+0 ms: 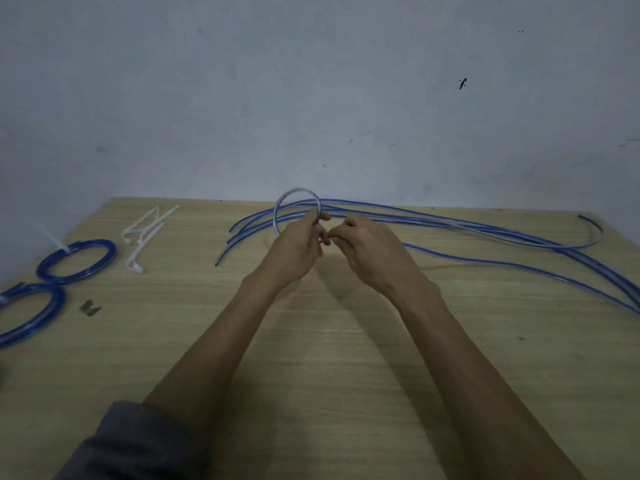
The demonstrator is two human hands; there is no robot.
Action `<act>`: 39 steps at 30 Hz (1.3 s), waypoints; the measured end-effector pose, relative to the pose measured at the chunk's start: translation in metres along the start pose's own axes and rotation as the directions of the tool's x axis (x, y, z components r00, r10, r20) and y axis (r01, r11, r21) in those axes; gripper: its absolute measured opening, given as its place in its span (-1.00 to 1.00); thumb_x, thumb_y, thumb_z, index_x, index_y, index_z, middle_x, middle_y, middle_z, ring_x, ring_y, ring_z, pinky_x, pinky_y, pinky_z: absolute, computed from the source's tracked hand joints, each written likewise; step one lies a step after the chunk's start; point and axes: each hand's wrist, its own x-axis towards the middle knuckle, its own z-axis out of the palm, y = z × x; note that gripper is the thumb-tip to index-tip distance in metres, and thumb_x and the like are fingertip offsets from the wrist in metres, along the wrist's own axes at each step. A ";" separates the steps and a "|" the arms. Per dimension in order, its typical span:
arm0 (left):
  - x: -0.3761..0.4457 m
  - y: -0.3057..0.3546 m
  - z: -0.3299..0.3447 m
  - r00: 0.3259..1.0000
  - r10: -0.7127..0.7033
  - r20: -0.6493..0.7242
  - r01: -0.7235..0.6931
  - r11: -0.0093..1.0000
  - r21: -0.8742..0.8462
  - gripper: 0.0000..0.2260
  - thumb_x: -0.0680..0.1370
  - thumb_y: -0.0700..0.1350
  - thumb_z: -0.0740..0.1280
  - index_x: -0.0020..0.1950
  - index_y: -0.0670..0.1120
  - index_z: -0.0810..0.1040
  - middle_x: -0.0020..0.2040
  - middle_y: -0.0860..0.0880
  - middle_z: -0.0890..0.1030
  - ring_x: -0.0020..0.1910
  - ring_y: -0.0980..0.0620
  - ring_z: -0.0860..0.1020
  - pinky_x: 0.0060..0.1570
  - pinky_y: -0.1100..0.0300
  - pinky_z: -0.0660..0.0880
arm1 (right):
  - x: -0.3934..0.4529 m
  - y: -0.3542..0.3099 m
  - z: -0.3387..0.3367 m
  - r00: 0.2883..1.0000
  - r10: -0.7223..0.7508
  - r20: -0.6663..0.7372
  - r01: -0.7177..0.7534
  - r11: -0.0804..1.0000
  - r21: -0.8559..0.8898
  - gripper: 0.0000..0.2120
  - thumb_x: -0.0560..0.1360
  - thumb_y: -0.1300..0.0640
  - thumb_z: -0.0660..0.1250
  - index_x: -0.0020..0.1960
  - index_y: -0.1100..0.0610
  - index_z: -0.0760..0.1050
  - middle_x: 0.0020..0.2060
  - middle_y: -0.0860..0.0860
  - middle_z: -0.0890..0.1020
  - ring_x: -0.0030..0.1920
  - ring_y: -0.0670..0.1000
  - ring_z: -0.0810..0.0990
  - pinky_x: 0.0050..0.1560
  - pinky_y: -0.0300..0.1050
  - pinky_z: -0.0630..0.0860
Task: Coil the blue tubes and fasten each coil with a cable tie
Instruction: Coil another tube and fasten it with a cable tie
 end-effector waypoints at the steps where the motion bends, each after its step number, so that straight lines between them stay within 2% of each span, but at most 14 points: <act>1: -0.001 -0.001 0.000 0.999 -0.004 0.038 0.003 1.000 0.025 -0.74 0.64 -0.25 0.06 0.27 -0.16 0.44 -0.21 0.05 0.56 -0.18 0.01 0.56 -0.05 -0.02 0.53 | 0.000 0.002 -0.002 1.000 -0.002 -0.001 0.002 0.999 -0.037 -0.78 0.65 0.06 0.24 0.18 0.02 0.63 -0.02 0.04 0.58 0.05 0.16 0.57 -0.05 0.06 0.39; 4: -0.001 0.005 -0.001 0.995 -0.023 0.095 0.018 0.998 0.061 -0.75 0.69 -0.20 0.08 0.29 -0.15 0.48 -0.22 0.06 0.52 -0.17 0.00 0.52 -0.08 0.07 0.46 | -0.001 0.011 -0.010 0.999 0.047 -0.016 -0.048 0.993 -0.105 -0.76 0.65 -0.06 0.21 0.14 -0.05 0.63 -0.01 -0.08 0.65 0.10 0.08 0.54 0.12 0.07 0.28; 7: -0.003 0.015 0.001 0.994 0.000 0.114 -0.016 0.991 0.135 -0.73 0.72 -0.07 0.06 0.01 -0.06 0.53 -0.21 0.13 0.51 -0.14 -0.01 0.53 -0.03 -0.01 0.50 | -0.003 0.019 -0.016 0.991 0.111 -0.078 -0.113 0.993 -0.027 -0.81 0.60 -0.13 0.28 0.06 -0.04 0.55 -0.07 -0.11 0.70 0.07 0.03 0.58 0.24 0.08 0.23; 10: -0.006 0.028 0.002 0.992 0.024 0.121 -0.046 0.981 0.188 -0.63 0.72 0.03 0.04 -0.23 0.00 0.43 -0.31 0.02 0.51 -0.25 -0.06 0.50 -0.13 -0.03 0.47 | -0.004 0.026 -0.022 0.987 0.139 -0.083 -0.141 0.990 -0.017 -0.79 0.58 -0.18 0.29 -0.01 -0.06 0.54 -0.08 -0.14 0.65 0.08 -0.01 0.56 0.34 0.13 0.17; 13: -0.005 0.035 0.000 0.991 -0.009 0.131 -0.017 0.981 0.192 -0.47 0.69 0.19 0.03 -0.33 -0.13 0.37 -0.43 -0.04 0.39 -0.41 -0.02 0.38 -0.31 0.02 0.31 | -0.005 0.028 -0.025 0.985 0.133 -0.107 -0.134 0.991 -0.001 -0.76 0.59 -0.20 0.26 -0.05 -0.07 0.58 -0.11 -0.15 0.60 0.07 -0.04 0.52 0.37 0.13 0.10; 15: -0.004 0.035 -0.006 0.990 -0.056 0.130 0.041 0.992 0.121 -0.47 0.68 0.21 0.08 -0.37 -0.10 0.27 -0.45 -0.03 0.25 -0.48 0.04 0.23 -0.37 0.07 0.15 | -0.005 0.028 -0.023 0.986 0.121 -0.117 -0.118 0.992 0.033 -0.77 0.60 -0.19 0.26 -0.05 -0.08 0.59 -0.12 -0.16 0.62 0.06 -0.05 0.52 0.37 0.12 0.10; 17: -0.003 0.032 -0.015 0.983 -0.132 0.126 0.133 0.991 0.001 -0.52 0.66 0.19 0.17 -0.35 -0.05 0.22 -0.43 -0.03 0.18 -0.47 0.05 0.17 -0.40 0.13 0.07 | -0.005 0.027 -0.019 0.986 0.118 -0.117 -0.109 0.991 0.078 -0.74 0.61 -0.19 0.22 -0.03 -0.07 0.60 -0.12 -0.15 0.65 0.03 -0.06 0.54 0.34 0.11 0.18; 19: -0.002 0.028 -0.023 0.958 -0.227 0.177 0.263 0.939 -0.222 -0.57 0.64 0.13 0.22 -0.35 0.00 0.20 -0.45 -0.01 0.16 -0.48 0.03 0.13 -0.43 0.14 0.05 | -0.004 0.026 -0.015 0.987 0.119 -0.109 -0.106 0.987 0.118 -0.65 0.63 -0.19 0.12 -0.04 -0.02 0.59 -0.17 -0.11 0.64 -0.04 -0.03 0.56 0.23 0.07 0.30; 21: 0.001 0.026 -0.029 0.925 -0.286 0.250 0.371 0.824 -0.428 -0.57 0.66 0.03 0.22 -0.38 0.04 0.19 -0.48 0.04 0.13 -0.51 0.06 0.08 -0.49 0.18 0.03 | -0.005 0.024 -0.012 0.987 0.112 -0.118 -0.096 0.986 0.134 -0.57 0.65 -0.16 0.03 -0.07 0.05 0.57 -0.25 -0.11 0.61 -0.11 0.02 0.55 0.10 0.03 0.36; 25: 0.005 0.020 -0.043 0.905 -0.287 0.315 0.426 0.608 -0.670 -0.53 0.67 0.00 0.18 -0.43 0.05 0.14 -0.51 0.10 0.09 -0.57 0.13 0.03 -0.57 0.26 0.01 | -0.010 0.019 -0.013 0.975 0.174 -0.138 -0.133 0.955 0.266 -0.61 0.71 -0.06 0.08 -0.05 0.09 0.59 -0.37 -0.24 0.46 -0.21 0.03 0.53 -0.09 -0.04 0.38; 28: 0.005 0.018 -0.047 0.899 -0.294 0.325 0.435 0.506 -0.745 -0.54 0.67 0.06 0.18 -0.38 0.04 0.11 -0.52 0.10 0.08 -0.59 0.15 0.03 -0.58 0.26 0.02 | -0.012 0.015 -0.012 0.968 0.204 -0.148 -0.153 0.941 0.301 -0.72 0.67 -0.14 0.12 0.03 0.04 0.43 -0.42 -0.10 0.43 -0.37 -0.04 0.42 -0.29 -0.08 0.29; 31: 0.005 0.016 -0.051 0.900 -0.310 0.306 0.423 0.455 -0.784 -0.54 0.68 0.10 0.17 -0.35 0.03 0.09 -0.52 0.11 0.09 -0.59 0.16 0.04 -0.55 0.25 0.00 | -0.012 0.012 -0.009 0.959 0.182 -0.218 -0.111 0.946 0.303 -0.82 0.68 -0.05 0.14 0.07 0.04 0.38 -0.41 -0.10 0.39 -0.38 -0.04 0.39 -0.34 -0.04 0.28; 35: 0.004 0.015 -0.054 0.901 -0.272 0.337 0.429 0.462 -0.776 -0.57 0.69 0.10 0.13 -0.33 0.02 0.11 -0.47 0.09 0.07 -0.56 0.16 0.04 -0.53 0.25 0.00 | -0.007 0.016 -0.013 0.924 0.217 -0.315 -0.119 0.945 0.303 -0.84 0.69 0.01 0.16 0.08 0.05 0.46 -0.40 -0.17 0.37 -0.37 -0.11 0.34 -0.32 -0.09 0.27; 39: 0.003 0.015 -0.051 0.876 -0.234 0.423 0.480 0.510 -0.714 -0.58 0.69 0.05 0.11 -0.35 0.01 0.14 -0.43 0.05 0.03 -0.54 0.14 0.01 -0.53 0.26 0.04 | -0.008 0.025 -0.018 0.889 0.267 -0.372 -0.143 0.934 0.327 -0.83 0.69 0.02 0.18 0.04 0.07 0.48 -0.43 -0.18 0.36 -0.39 -0.18 0.38 -0.35 -0.05 0.32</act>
